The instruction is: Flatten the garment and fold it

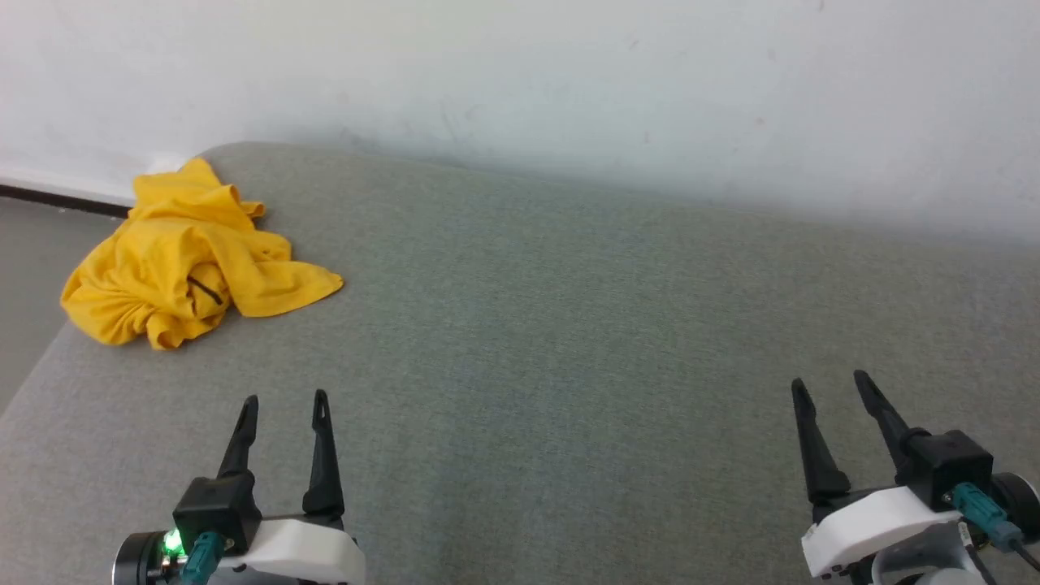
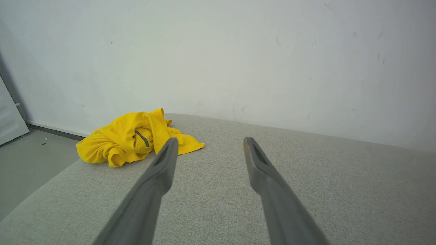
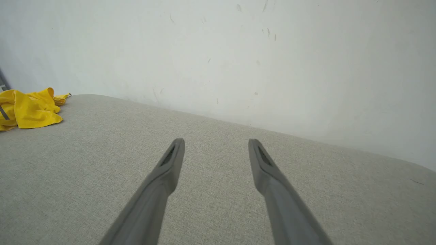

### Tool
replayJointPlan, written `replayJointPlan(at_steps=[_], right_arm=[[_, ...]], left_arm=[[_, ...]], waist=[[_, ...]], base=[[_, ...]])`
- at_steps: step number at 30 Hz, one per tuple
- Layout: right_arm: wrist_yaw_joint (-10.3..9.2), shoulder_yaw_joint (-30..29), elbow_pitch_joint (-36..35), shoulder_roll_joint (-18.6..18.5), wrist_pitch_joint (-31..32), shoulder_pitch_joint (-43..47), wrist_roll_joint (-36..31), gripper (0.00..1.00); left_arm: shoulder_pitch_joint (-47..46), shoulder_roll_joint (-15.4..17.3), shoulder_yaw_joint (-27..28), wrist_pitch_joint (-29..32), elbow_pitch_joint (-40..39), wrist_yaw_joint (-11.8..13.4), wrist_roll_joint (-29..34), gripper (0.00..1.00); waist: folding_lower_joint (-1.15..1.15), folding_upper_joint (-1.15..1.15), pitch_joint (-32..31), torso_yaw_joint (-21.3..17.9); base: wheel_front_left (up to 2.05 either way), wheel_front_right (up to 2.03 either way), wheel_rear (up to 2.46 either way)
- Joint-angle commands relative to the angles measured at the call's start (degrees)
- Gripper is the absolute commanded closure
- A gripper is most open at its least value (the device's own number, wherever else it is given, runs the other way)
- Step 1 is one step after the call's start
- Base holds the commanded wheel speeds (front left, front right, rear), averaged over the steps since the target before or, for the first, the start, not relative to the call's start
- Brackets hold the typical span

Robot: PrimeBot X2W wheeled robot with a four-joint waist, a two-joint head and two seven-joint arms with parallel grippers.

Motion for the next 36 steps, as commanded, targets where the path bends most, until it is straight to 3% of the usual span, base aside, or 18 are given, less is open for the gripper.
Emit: replayJointPlan(at_steps=[1, 36], right_arm=[[-0.03, 0.5, 0.5, 0.1, -0.8, 0.3, -0.2, 0.00], [-0.05, 4.6, 6.2, 0.1, -4.9, 1.2, 0.1, 0.00]], left_arm=[[0.7, -0.1, -0.2, -0.6, -0.4, 0.5, -0.7, 0.00], [4.6, -0.1, -0.5, -4.7, -0.1, 2.5, -2.7, 0.00]], waist=[[0.00, 0.00, -0.1, 1.6], [0.00, 0.00, -2.4, 16.4]], base=[[0.00, 0.00, 0.00], [0.00, 0.00, 0.00]])
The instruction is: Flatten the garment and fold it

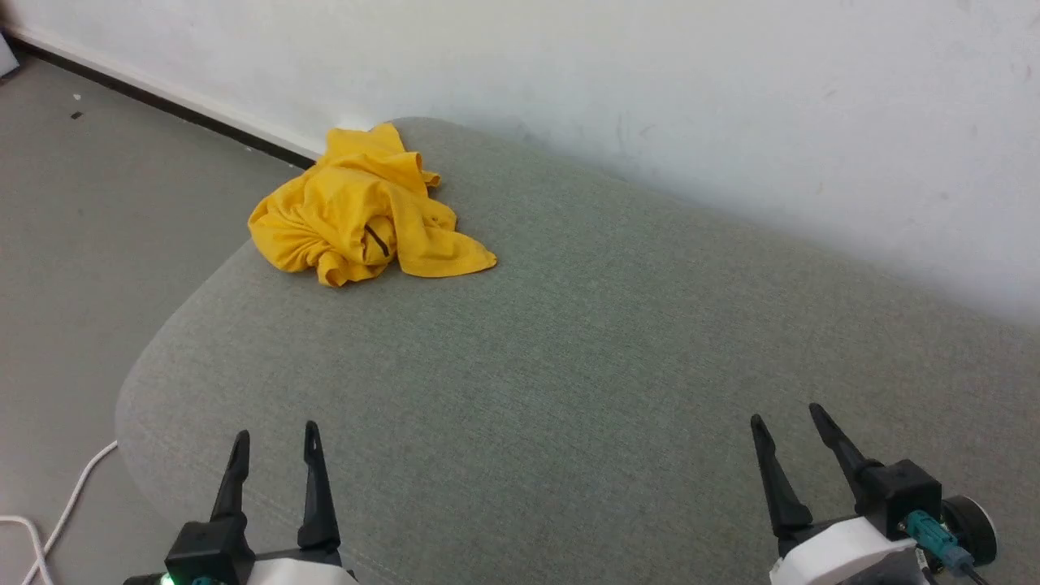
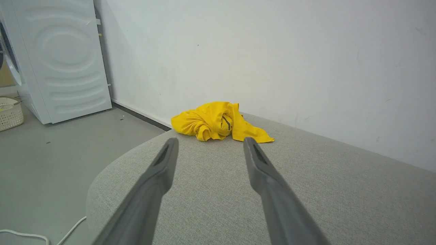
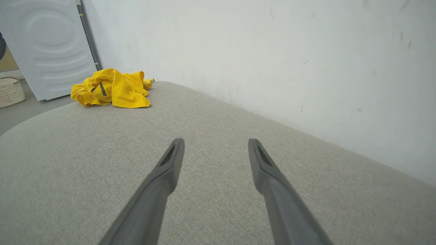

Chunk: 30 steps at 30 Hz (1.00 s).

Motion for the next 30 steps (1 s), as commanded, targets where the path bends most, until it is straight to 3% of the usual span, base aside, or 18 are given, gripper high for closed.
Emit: replayJointPlan(at_steps=[1, 15, 30], right_arm=[[-0.05, 0.2, 0.4, 0.1, -0.6, 0.5, 0.4, 0.00], [-0.05, 0.7, 1.4, 0.1, -2.3, 1.0, 0.9, 0.00], [-0.05, 0.0, 0.3, 0.1, -2.3, 0.5, -0.2, 0.00]], left_arm=[[0.9, -0.1, 0.0, -0.6, -0.1, 0.5, -0.2, 0.00], [2.5, -0.2, -0.2, -2.3, -0.2, 0.8, -0.7, 0.00], [1.8, -0.2, -0.2, -2.3, -2.0, 0.9, -2.7, 0.00]], waist=[[0.00, 0.00, -0.6, 1.3], [0.00, 0.00, -1.1, 5.1], [0.00, 0.00, 0.8, 3.8]], base=[[0.00, 0.00, 0.00], [0.00, 0.00, 0.00], [0.00, 0.00, 0.00]])
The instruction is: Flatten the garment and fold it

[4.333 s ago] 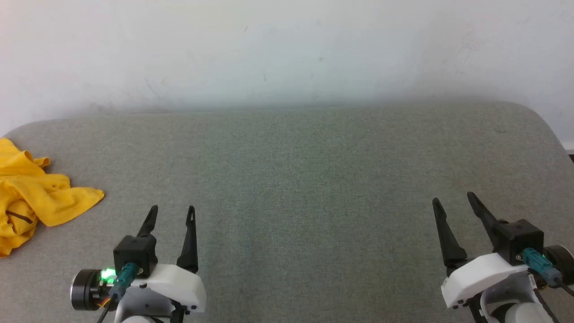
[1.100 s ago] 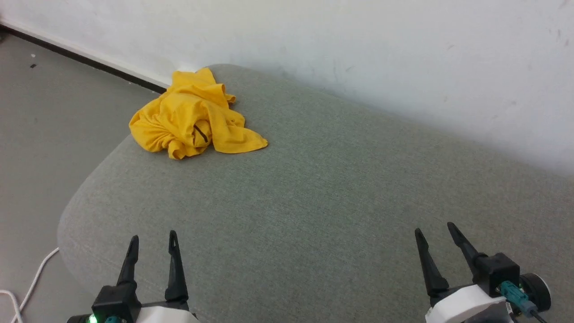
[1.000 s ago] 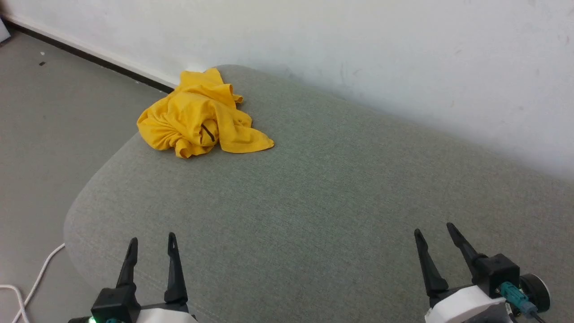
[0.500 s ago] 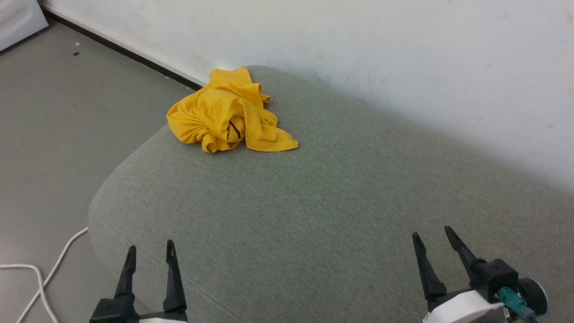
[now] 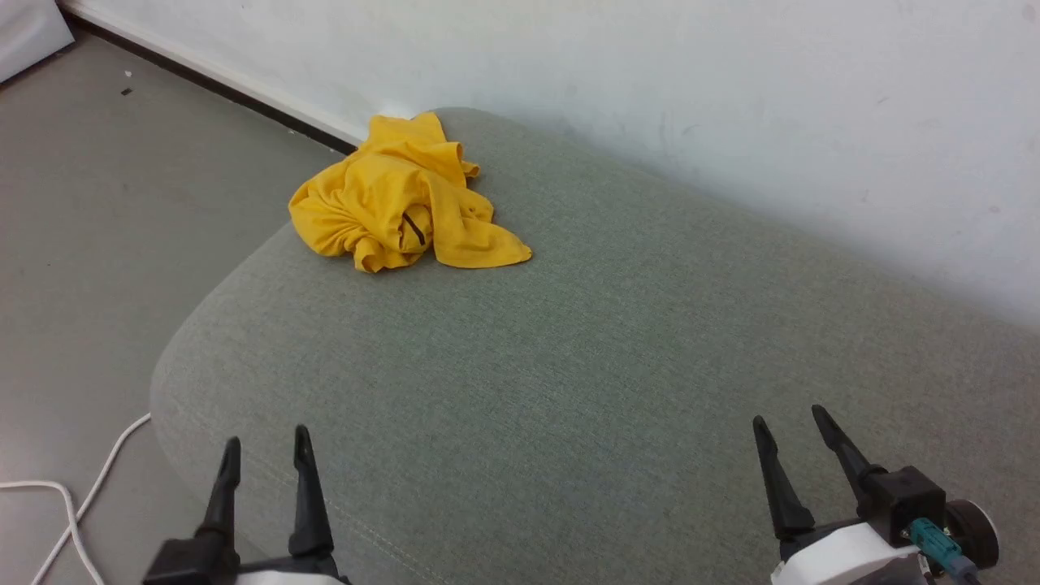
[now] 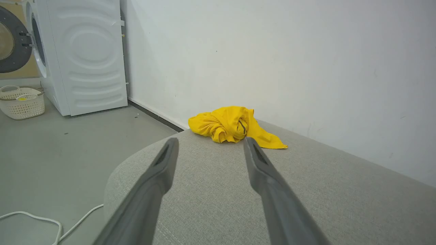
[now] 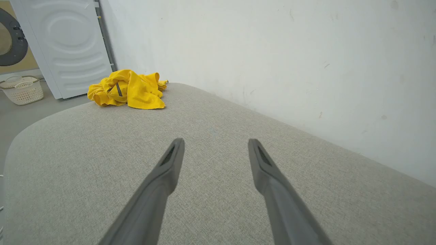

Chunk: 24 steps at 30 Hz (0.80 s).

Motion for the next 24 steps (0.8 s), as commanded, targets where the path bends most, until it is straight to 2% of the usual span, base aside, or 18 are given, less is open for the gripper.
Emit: replayJointPlan(at_steps=[1, 7, 13, 16, 18, 24], right_arm=[[-0.05, -0.3, -0.5, 0.1, -0.3, 0.1, -0.5, 0.00], [-0.05, -1.7, -2.1, 0.1, 0.4, -0.4, -1.4, 0.00], [-0.05, -2.6, -5.9, 0.1, 2.0, -1.2, -2.8, 0.00], [-0.05, -2.8, -8.3, 0.1, 3.0, -2.1, -3.8, 0.00], [-0.05, -2.9, -10.0, 0.1, 3.8, -2.8, -4.7, 0.00], [-0.05, -1.7, -16.6, 0.1, 6.7, -5.3, -7.9, 0.00]], left_arm=[[-0.9, -0.1, 0.1, -0.3, -1.6, 0.1, -2.3, 0.00], [-6.4, 0.4, 1.2, -0.3, -7.5, -2.3, -5.5, 0.00], [-20.5, 5.7, 3.6, 6.1, -11.6, -4.3, -7.3, 0.00], [-29.0, 8.5, 5.5, 9.9, -10.1, -4.1, -8.0, 0.00], [-35.0, 10.2, 6.4, 12.0, -8.0, -4.9, -9.5, 0.00], [-50.8, 17.8, 6.8, 16.5, 3.0, -9.1, -10.4, 0.00]], waist=[[0.00, 0.00, 0.6, -0.1], [0.00, 0.00, 2.8, 0.0], [0.00, 0.00, 6.3, -0.6], [0.00, 0.00, 8.8, -1.7], [0.00, 0.00, 10.6, -2.6], [0.00, 0.00, 16.7, -6.4]], base=[[0.00, 0.00, 0.00], [0.00, 0.00, 0.00], [0.00, 0.00, 0.00], [0.00, 0.00, 0.00], [0.00, 0.00, 0.00], [0.00, 0.00, 0.00]])
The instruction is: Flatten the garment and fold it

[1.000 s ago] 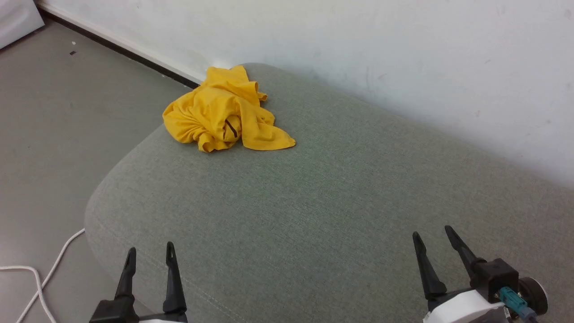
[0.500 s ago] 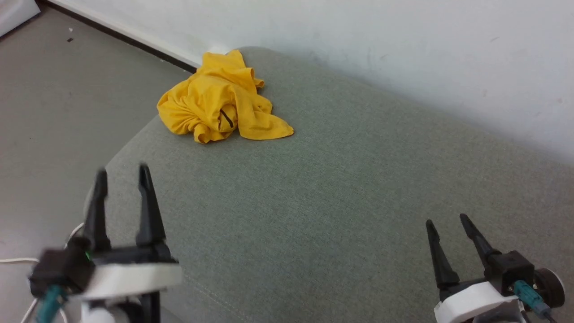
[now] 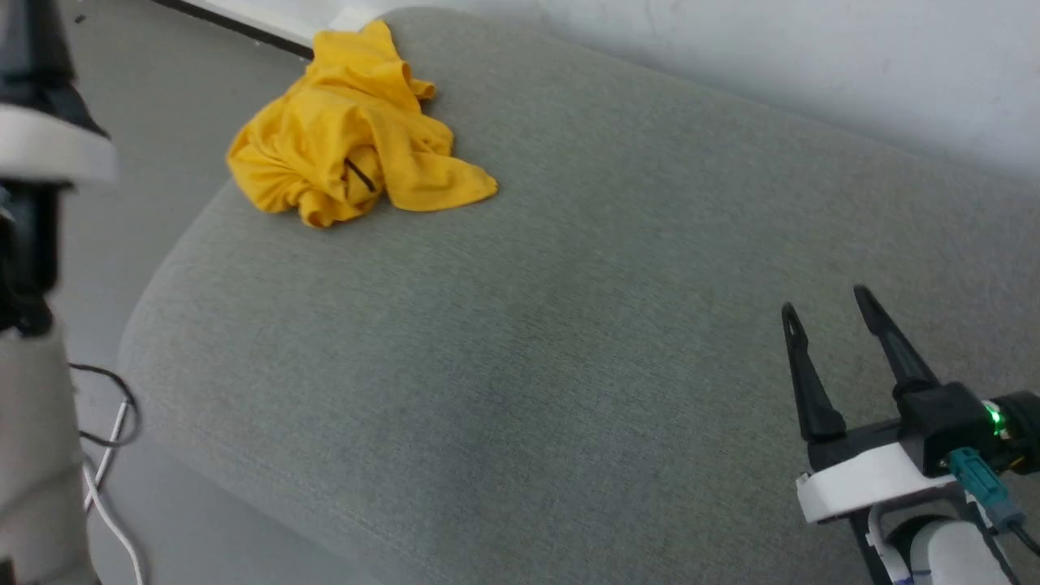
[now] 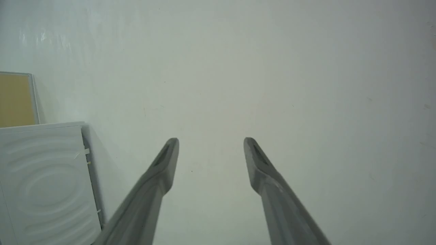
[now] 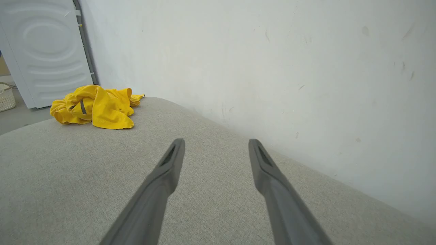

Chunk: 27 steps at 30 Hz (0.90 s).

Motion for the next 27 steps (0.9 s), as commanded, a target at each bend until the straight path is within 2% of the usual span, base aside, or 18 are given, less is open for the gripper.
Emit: replayJointPlan(at_steps=[1, 5, 6, 16, 23, 27], right_arm=[[-0.05, 0.6, -2.2, 0.1, 0.8, -1.5, -1.2, 0.00], [-0.05, 1.6, -5.7, 0.1, 2.5, -3.0, -3.1, 0.00], [-0.05, 1.6, -5.7, 0.1, 2.5, -3.0, -3.1, 0.00], [-0.05, 2.4, -11.3, 0.1, 5.7, -3.9, -6.1, 0.00], [-0.05, 3.1, -15.5, 0.1, 8.0, -3.4, -8.2, 0.00], [-0.05, 3.2, -17.9, 0.1, 9.3, -3.0, -9.4, 0.00]], left_arm=[[-4.3, 1.5, 0.2, 1.0, 4.0, -1.4, -1.0, 0.00], [-10.6, 4.4, -0.4, 3.7, 13.1, -3.4, -2.9, 0.00], [-10.6, 4.4, -0.4, 3.7, 13.1, -3.4, -2.9, 0.00], [-16.1, 10.2, -5.5, 10.5, 31.9, -5.9, -8.0, 0.00], [-15.7, 13.7, -13.2, 20.2, 37.3, -6.0, -19.0, 0.00], [-15.2, 15.8, -16.5, 22.8, 40.1, -6.0, -20.7, 0.00]], waist=[[-0.01, 0.00, 6.0, -4.5], [-0.01, 0.00, 9.6, -7.1], [-0.01, 0.00, 9.6, -7.1], [-0.01, 0.00, 15.9, -12.3], [-0.01, 0.00, 19.6, -14.8], [-0.01, 0.00, 21.6, -15.4]], base=[[0.00, 0.00, 0.00], [0.00, 0.00, 0.00], [0.00, 0.00, 0.00], [0.00, 0.00, 0.00], [0.00, 0.00, 0.00], [0.00, 0.00, 0.00]])
